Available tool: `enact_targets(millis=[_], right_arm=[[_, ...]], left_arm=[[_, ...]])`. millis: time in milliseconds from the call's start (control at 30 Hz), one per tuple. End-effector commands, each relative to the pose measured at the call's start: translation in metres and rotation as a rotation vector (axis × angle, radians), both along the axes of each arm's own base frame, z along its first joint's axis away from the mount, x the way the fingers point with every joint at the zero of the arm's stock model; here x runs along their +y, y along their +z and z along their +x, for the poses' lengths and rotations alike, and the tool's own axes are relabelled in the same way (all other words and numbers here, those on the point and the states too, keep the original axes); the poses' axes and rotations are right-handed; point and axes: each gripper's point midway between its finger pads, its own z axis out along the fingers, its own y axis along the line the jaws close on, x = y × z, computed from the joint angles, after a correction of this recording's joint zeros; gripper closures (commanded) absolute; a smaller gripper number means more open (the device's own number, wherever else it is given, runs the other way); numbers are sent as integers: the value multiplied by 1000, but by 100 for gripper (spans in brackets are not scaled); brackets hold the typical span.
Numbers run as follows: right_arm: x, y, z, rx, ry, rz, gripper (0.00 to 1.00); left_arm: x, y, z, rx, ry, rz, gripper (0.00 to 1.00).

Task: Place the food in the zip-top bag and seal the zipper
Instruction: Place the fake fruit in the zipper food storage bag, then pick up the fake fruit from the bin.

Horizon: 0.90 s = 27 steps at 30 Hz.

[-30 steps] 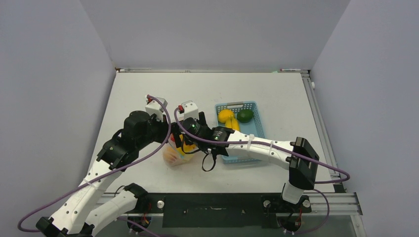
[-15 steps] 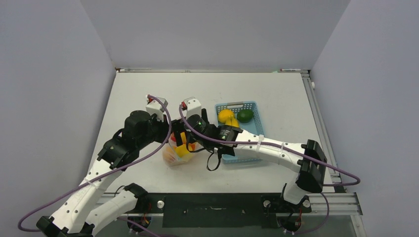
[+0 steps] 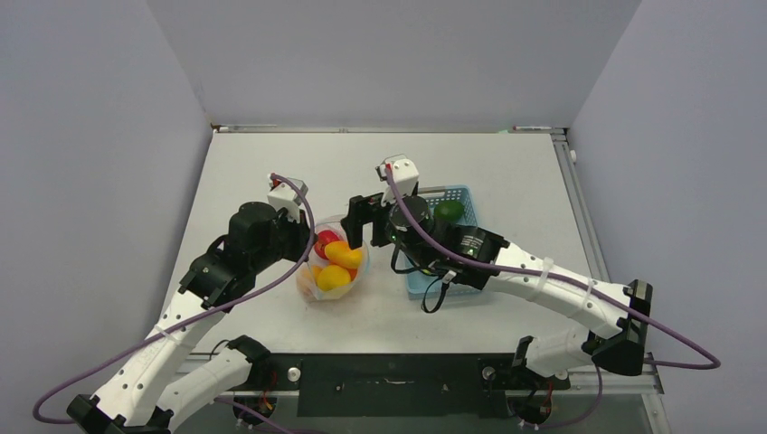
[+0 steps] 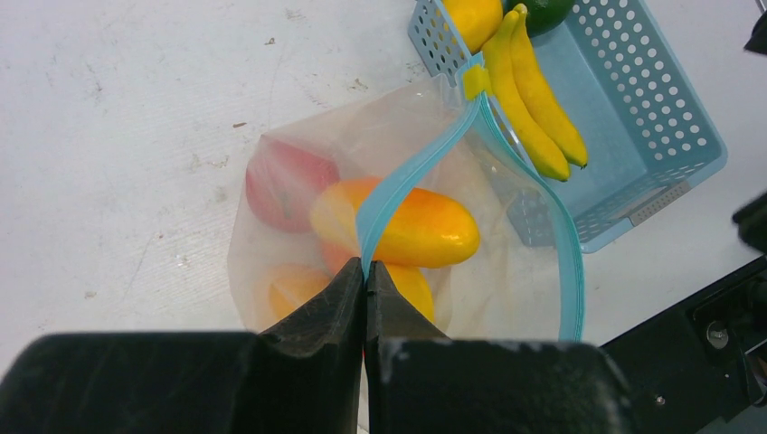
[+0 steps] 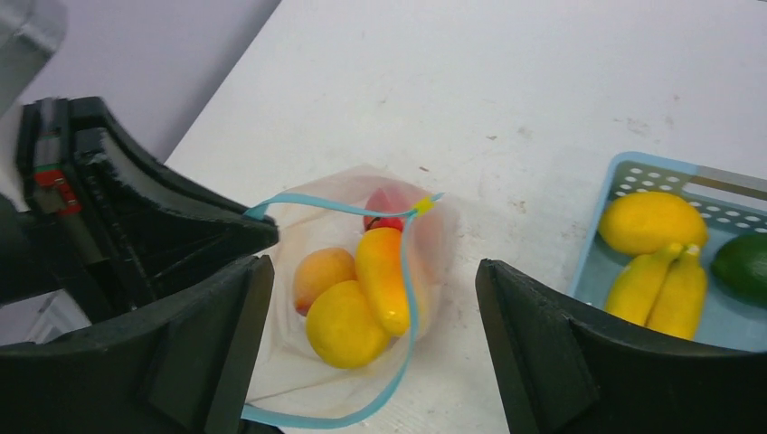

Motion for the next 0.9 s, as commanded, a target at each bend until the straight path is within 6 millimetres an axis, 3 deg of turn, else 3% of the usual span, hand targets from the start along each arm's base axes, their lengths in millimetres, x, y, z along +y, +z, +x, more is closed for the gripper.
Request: enact_targets(millis=[0,233,367,633,867], right_arm=[[-44,-3,21,-19,-137,-50,16],[-107,-28,54,2,-308,-119,21],[-131,-53,70,32,-370,-176,28],[-155,-101,96,118,-425,-258,34],[-155,-131,115,172,-421,-289,36]], left_arm=[[-5,15,8,-56,-2,-39,100],[-5,15,8,-54,-2,-36,100],[-5,15,8,-54,-2,-36,100],[-5,14,8,-51,-3,-32,100],[-5,13,8,-50,-4,-30,100]])
